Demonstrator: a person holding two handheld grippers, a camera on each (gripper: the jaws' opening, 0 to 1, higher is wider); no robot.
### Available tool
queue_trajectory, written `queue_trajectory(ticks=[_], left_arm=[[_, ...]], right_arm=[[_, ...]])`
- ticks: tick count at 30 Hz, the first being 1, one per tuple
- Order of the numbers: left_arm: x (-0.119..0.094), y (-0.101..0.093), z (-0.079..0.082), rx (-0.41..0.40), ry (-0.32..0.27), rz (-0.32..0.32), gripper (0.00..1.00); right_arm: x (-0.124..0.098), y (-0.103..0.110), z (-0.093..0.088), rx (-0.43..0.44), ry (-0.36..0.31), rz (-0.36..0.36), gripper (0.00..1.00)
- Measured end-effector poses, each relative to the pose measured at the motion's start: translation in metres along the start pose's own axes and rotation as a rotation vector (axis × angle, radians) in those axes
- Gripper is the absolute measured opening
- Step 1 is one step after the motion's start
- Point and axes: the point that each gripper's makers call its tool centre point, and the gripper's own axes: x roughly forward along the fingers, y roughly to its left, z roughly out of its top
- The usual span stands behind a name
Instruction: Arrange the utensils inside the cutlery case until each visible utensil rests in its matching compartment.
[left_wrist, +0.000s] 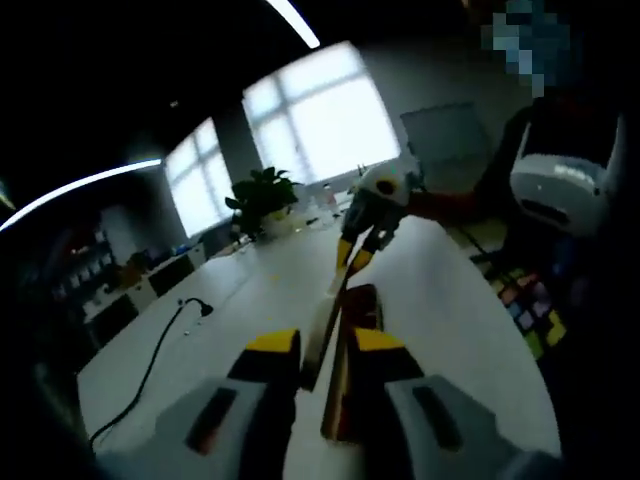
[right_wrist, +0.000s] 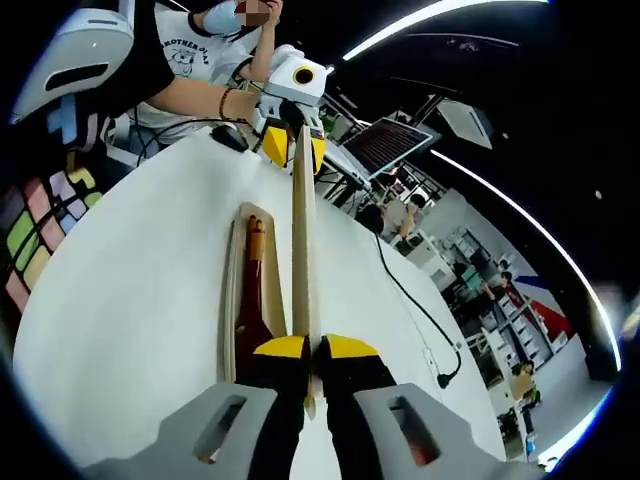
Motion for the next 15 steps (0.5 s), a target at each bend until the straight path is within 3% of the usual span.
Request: queue_trajectory(ticks=[6, 11, 15], left_arm=[[-0.003, -0.004, -0.004, -0.037, 0.078, -0.038, 0.44], [-0.003, -0.010, -0.023, -0.099, 0.185, -0.092, 0.63], [0.004, -0.008, -0.038, -0.136, 0.284, -0.121, 0.66]], right_arm=[[-0.002, -0.002, 0.005, -0.058, 0.008, -0.033, 0.03], [-0.007, 0.001, 0.005, -0.176, 0.056, -0.065, 0.03], [-0.009, 0.000, 0.006, -0.303, 0.110, -0.113, 0.02]])
